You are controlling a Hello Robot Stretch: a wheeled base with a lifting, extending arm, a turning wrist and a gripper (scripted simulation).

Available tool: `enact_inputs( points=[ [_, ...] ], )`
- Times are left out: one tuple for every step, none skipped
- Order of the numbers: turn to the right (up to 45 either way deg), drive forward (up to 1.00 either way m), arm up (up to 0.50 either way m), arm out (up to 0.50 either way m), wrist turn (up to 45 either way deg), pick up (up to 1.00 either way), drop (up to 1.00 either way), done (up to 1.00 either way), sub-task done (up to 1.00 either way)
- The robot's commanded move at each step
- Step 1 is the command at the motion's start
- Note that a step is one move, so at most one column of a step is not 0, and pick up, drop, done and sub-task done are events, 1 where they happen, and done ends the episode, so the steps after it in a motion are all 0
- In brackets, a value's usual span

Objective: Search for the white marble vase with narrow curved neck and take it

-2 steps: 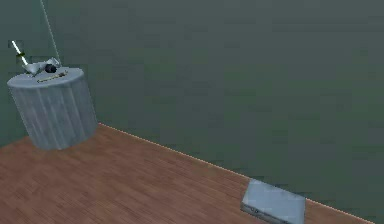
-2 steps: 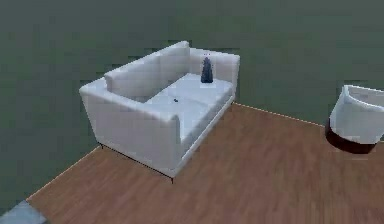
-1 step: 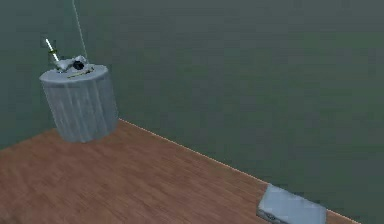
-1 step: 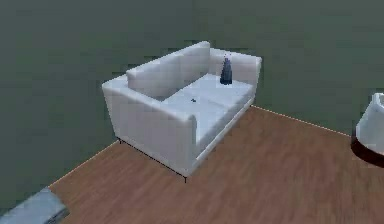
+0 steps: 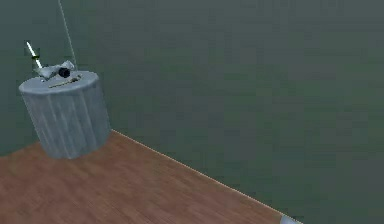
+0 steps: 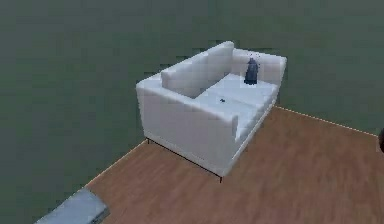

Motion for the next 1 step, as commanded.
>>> enact_inputs(
  points=[
    [18.0, 0.0, 0.0, 0.0, 0.0, 0.0, 0.0, 0.0, 0.0]
  ],
)
